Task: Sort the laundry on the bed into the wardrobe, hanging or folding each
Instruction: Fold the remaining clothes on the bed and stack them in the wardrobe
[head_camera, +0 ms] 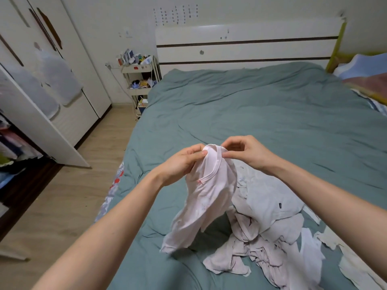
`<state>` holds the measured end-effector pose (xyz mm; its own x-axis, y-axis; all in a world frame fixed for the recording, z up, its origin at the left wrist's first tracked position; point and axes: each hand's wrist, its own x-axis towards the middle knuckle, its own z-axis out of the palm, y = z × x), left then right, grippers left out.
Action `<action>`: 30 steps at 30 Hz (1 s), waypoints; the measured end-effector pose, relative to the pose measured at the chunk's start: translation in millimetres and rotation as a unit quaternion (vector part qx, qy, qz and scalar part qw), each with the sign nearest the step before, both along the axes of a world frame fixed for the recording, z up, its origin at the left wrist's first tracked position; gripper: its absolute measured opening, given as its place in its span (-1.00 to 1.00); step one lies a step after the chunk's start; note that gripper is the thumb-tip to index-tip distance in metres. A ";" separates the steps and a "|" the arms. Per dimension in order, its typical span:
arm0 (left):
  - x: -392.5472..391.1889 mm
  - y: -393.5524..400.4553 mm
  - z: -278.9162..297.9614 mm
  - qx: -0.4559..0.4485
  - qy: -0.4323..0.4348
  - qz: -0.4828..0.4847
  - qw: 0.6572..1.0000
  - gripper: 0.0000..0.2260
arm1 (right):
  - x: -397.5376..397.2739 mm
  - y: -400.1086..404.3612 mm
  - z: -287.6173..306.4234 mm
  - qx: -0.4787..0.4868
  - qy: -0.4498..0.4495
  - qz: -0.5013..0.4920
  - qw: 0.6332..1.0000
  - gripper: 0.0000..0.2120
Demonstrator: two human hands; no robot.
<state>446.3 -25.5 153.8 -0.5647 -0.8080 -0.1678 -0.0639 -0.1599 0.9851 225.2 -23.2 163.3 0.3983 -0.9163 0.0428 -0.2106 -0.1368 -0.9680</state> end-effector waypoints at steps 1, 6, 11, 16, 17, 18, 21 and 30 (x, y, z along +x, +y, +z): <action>2.1 -0.3 -0.3 0.003 0.001 0.004 1.000 -0.89 | 3.2 -1.0 -0.1 0.000 -0.003 -0.003 1.000 -0.96; 17.3 -4.9 -9.0 -0.052 -0.122 0.008 0.991 -0.81 | 13.2 -9.1 -2.8 -0.043 0.036 -0.037 0.998 -0.91; 38.5 -7.2 -39.1 -0.203 -0.514 -0.131 0.823 -0.77 | 6.0 -19.8 -16.5 -0.082 0.124 -0.070 0.986 -0.90; 67.4 -13.2 -61.6 -0.163 -0.538 -0.042 0.826 -0.71 | -15.7 -33.6 -29.2 -0.075 0.160 -0.143 0.974 -0.91; 70.4 -15.2 -61.3 -0.160 -0.516 -0.016 0.842 -0.72 | -19.9 -34.4 -30.5 -0.067 0.167 -0.146 0.973 -0.91; 71.7 -16.4 -59.0 -0.163 -0.500 0.011 0.850 -0.76 | -23.5 -35.0 -31.3 -0.059 0.175 -0.145 0.972 -0.91; 69.9 -21.1 -50.9 -0.149 -0.443 0.075 0.881 -0.81 | -31.4 -34.7 -32.6 -0.029 0.215 -0.123 0.968 -0.87; 60.0 -21.7 -35.0 -0.331 -0.414 0.183 0.828 -0.91 | -31.7 -25.5 -34.2 0.077 0.206 -0.078 0.972 -0.72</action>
<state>506.3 -47.2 118.8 -0.1746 -0.9692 0.1739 -0.8273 0.2402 0.5078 193.4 -48.7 129.1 0.2078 -0.9500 -0.2331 -0.5920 0.0676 -0.8031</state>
